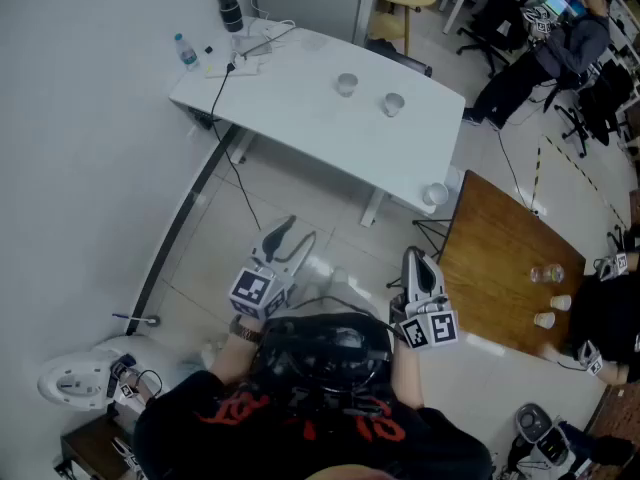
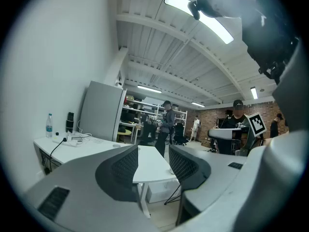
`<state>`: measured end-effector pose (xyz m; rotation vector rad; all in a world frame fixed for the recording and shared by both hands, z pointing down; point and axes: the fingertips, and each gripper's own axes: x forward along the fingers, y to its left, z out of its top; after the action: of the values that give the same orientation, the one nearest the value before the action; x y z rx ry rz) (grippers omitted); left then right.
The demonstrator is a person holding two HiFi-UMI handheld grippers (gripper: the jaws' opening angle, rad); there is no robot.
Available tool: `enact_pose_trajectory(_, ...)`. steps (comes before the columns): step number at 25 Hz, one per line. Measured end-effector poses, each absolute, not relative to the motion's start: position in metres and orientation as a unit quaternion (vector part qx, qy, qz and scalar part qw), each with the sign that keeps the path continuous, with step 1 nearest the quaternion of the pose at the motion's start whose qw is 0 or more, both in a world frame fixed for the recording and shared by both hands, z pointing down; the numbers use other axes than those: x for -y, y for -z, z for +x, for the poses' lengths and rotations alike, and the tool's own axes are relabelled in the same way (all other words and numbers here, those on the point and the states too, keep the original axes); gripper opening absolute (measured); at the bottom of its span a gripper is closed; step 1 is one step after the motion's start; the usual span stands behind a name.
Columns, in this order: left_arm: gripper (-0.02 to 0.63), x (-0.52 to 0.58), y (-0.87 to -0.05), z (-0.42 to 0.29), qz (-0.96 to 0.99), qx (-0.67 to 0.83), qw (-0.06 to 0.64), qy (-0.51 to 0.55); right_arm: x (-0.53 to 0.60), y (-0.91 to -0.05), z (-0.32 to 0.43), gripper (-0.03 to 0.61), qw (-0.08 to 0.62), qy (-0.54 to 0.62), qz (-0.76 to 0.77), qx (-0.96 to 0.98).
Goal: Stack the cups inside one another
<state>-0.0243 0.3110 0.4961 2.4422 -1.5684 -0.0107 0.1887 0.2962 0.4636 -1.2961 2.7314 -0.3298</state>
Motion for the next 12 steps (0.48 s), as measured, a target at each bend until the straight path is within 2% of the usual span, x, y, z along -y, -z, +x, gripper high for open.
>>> enact_pose_trajectory(3,0.206,-0.289,-0.494,-0.04,0.83,0.545,0.117,0.014,-0.273,-0.467,0.169,0.005,0.047,0.118,-0.407,-0.904)
enact_pose_trajectory(6,0.167,-0.257,-0.494,-0.056,0.827,0.552,0.108,0.013,-0.241,-0.475,0.147,0.005,0.039,0.12,-0.388,-0.913)
enact_pose_trajectory(12,0.169,-0.166,-0.498,-0.083,0.847,0.52,0.104,0.023,-0.139,-0.503,0.1,0.005,0.055,0.156,-0.382,-0.909)
